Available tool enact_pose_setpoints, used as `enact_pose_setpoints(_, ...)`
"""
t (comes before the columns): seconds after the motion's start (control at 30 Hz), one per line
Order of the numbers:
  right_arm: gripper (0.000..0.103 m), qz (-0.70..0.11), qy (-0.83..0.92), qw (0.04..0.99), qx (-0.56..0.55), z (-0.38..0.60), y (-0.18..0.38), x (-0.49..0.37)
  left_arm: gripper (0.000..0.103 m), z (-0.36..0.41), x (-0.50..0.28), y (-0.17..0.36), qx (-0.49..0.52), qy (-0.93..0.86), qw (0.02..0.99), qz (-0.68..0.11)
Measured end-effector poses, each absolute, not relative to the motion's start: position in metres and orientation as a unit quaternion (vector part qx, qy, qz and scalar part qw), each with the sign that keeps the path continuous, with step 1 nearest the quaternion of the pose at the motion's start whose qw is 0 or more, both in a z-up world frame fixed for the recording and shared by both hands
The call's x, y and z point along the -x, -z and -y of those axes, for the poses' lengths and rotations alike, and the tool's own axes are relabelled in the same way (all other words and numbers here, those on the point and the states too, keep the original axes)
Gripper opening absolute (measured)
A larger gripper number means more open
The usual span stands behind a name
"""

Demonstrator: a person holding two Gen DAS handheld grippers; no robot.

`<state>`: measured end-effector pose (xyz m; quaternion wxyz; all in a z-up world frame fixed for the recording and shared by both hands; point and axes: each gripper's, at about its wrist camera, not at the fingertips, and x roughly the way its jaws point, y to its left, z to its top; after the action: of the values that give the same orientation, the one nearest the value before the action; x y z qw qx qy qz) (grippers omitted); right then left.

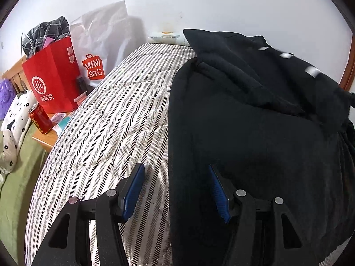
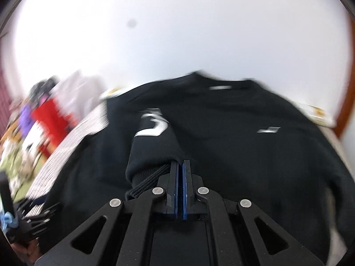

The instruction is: Fold small clothes

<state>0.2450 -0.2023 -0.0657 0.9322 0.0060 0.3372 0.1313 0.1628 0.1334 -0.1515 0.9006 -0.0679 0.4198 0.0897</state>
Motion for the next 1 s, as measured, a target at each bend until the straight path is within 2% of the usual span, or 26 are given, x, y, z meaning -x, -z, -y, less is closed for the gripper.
enact_pose_setpoints(0.13,0.003,-0.35,-0.058,0.933,-0.065,0.279,0.073,-0.259,0.057,-0.132,-0.163,0.151,0.065,-0.093,0.9,-0.42)
enact_pose_setpoints(0.3,0.012,-0.376,-0.002,0.924,-0.07,0.322,0.091,-0.258,0.057,-0.129,-0.158,0.15,0.064,-0.089,0.899,-0.423)
enact_pose_setpoints(0.43,0.056,-0.374,0.004,0.925,-0.063,0.338,0.091,-0.228,0.057,-0.126,-0.143,0.149,0.063,-0.077,0.897,-0.43)
enact_pose_setpoints(0.57,0.07,-0.381,0.024,0.924,-0.036,0.354,0.099,-0.186,0.055,-0.122,-0.126,0.148,0.057,-0.055,0.898,-0.432)
enact_pose_setpoints(0.73,0.071,-0.417,0.03,0.908,-0.03,0.371,0.122,-0.116,0.036,-0.118,-0.103,0.145,0.05,-0.038,0.902,-0.427)
enact_pose_setpoints(0.8,0.071,-0.43,0.033,0.902,-0.037,0.38,0.135,-0.092,0.023,-0.116,-0.099,0.145,0.052,-0.032,0.903,-0.426)
enact_pose_setpoints(0.9,0.071,-0.445,0.03,0.893,-0.061,0.388,0.151,-0.073,0.012,-0.114,-0.095,0.143,0.049,-0.034,0.904,-0.424)
enact_pose_setpoints(0.93,0.07,-0.442,0.027,0.894,-0.073,0.39,0.155,-0.065,0.012,-0.113,-0.093,0.143,0.046,-0.035,0.905,-0.422)
enact_pose_setpoints(0.97,0.065,-0.432,0.027,0.898,-0.073,0.389,0.155,-0.058,0.01,-0.113,-0.092,0.142,0.046,-0.035,0.905,-0.421)
enact_pose_setpoints(1.0,0.047,-0.423,0.024,0.903,-0.069,0.387,0.156,-0.052,0.01,-0.114,-0.092,0.142,0.048,-0.035,0.905,-0.421)
